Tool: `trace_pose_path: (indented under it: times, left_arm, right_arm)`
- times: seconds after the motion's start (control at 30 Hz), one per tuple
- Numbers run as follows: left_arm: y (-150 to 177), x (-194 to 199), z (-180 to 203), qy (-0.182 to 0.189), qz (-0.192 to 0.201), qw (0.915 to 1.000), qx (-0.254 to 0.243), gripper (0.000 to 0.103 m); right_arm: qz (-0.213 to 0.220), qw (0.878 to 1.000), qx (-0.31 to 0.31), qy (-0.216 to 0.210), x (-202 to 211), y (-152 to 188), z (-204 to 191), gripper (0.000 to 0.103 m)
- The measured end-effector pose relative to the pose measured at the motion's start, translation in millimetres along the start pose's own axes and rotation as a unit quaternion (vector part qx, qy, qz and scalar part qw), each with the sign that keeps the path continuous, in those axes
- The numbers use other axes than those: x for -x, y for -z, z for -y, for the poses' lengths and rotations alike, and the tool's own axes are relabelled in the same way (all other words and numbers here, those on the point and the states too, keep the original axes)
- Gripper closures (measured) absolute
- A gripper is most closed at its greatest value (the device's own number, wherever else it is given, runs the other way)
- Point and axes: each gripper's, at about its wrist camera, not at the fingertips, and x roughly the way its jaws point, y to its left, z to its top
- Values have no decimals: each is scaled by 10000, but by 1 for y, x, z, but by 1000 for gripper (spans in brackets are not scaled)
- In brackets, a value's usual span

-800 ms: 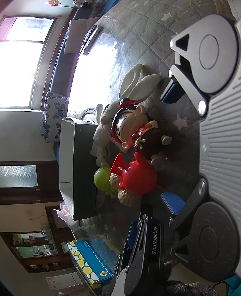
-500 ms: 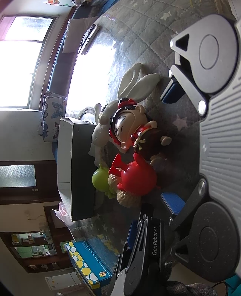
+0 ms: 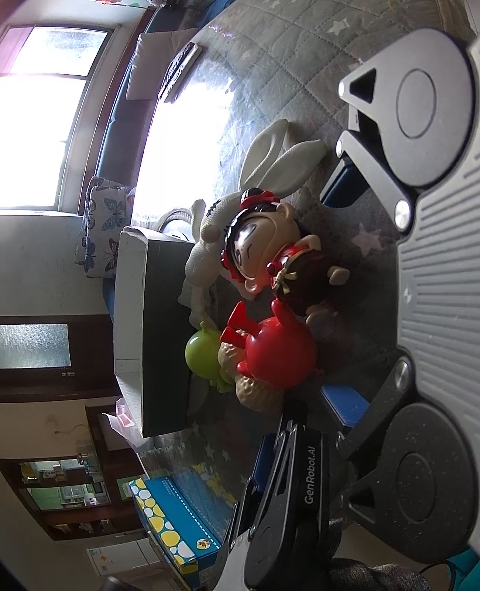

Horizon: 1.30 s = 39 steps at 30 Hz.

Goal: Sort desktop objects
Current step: 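Move both grippers toward the doll in red clothes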

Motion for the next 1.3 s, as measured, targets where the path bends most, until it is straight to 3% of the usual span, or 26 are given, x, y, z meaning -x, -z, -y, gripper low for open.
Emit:
trace_pose_path:
  times: [1.3]
  left_arm:
    - [-15, 3, -3, 312, -52, 9994, -162, 63]
  right_arm:
    - [-70, 9999, 36, -105, -5, -13, 2, 12]
